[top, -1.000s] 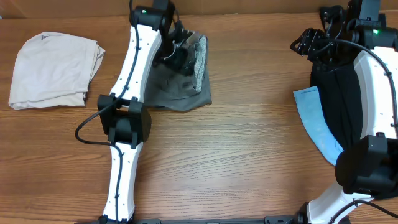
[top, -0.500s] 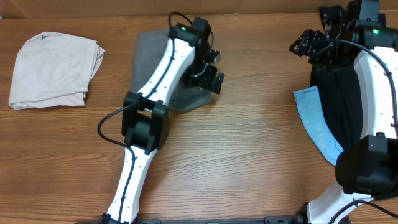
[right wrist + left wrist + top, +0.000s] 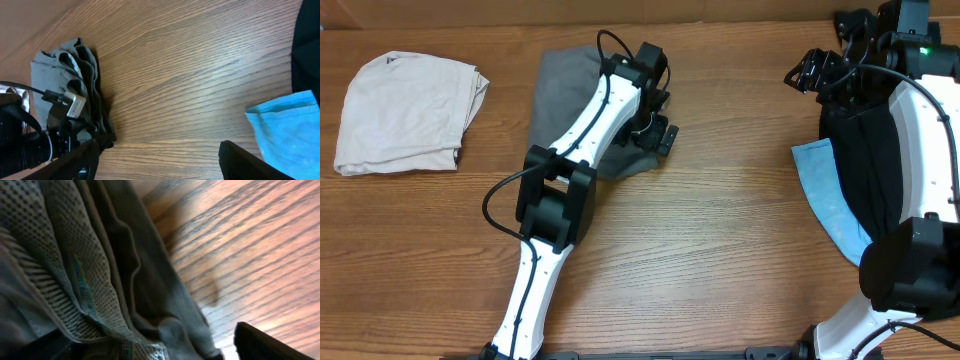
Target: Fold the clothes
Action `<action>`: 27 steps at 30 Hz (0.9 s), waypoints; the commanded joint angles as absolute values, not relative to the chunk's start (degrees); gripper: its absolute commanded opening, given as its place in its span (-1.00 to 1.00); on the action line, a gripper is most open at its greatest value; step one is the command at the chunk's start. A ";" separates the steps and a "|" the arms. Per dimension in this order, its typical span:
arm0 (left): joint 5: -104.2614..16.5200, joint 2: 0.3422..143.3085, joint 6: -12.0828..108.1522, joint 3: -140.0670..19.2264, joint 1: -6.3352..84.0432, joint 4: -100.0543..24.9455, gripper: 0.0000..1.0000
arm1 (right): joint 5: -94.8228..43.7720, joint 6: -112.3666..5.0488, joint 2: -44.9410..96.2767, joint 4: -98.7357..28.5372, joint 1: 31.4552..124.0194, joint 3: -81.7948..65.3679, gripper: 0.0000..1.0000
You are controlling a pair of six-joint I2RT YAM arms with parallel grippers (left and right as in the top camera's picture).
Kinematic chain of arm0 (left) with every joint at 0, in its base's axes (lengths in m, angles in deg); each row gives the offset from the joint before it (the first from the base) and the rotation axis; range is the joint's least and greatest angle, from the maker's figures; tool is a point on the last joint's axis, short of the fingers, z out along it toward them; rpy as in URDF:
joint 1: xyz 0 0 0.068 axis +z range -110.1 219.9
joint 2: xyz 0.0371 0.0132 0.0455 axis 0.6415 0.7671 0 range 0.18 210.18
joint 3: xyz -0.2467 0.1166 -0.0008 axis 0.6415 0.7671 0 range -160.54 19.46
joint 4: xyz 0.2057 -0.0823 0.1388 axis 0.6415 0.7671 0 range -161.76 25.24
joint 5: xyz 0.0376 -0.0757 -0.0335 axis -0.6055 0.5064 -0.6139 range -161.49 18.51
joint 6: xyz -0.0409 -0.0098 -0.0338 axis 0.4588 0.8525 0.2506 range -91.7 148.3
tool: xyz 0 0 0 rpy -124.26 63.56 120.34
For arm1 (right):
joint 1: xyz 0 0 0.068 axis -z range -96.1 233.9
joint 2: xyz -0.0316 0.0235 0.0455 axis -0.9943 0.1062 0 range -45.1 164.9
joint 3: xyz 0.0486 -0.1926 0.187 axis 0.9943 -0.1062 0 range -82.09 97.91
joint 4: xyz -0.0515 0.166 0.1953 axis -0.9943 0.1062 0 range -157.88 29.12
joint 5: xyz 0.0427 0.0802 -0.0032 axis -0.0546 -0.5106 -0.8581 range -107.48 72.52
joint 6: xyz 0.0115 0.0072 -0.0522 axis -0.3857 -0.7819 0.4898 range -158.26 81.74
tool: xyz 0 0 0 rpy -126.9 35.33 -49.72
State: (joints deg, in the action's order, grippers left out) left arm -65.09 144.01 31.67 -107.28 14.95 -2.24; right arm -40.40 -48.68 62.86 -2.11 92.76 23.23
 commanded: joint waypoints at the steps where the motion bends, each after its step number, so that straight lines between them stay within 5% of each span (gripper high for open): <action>1: -71.87 147.16 32.64 -102.39 15.78 -2.86 0.73 | -39.98 -48.24 62.70 -2.26 92.52 22.86 0.60; 4: -76.18 147.16 34.06 -100.70 15.78 -4.34 0.47 | -39.98 -48.24 62.70 -2.24 92.52 22.86 0.60; 9: -79.06 147.16 35.00 -97.47 15.78 -9.13 0.40 | -39.96 -48.22 62.70 -2.24 92.55 22.86 0.60; 14: -79.13 147.16 34.45 -93.88 15.78 -14.00 0.06 | -39.96 -48.22 62.70 -2.17 92.55 22.86 0.60; 19: -79.13 147.16 31.85 -92.35 15.96 -17.50 -0.83 | -39.98 -47.98 62.70 -1.52 92.52 22.86 0.60; 27: -84.04 146.24 31.06 -102.08 18.69 -6.75 -0.92 | -39.92 -46.73 62.70 -0.90 92.55 22.86 0.60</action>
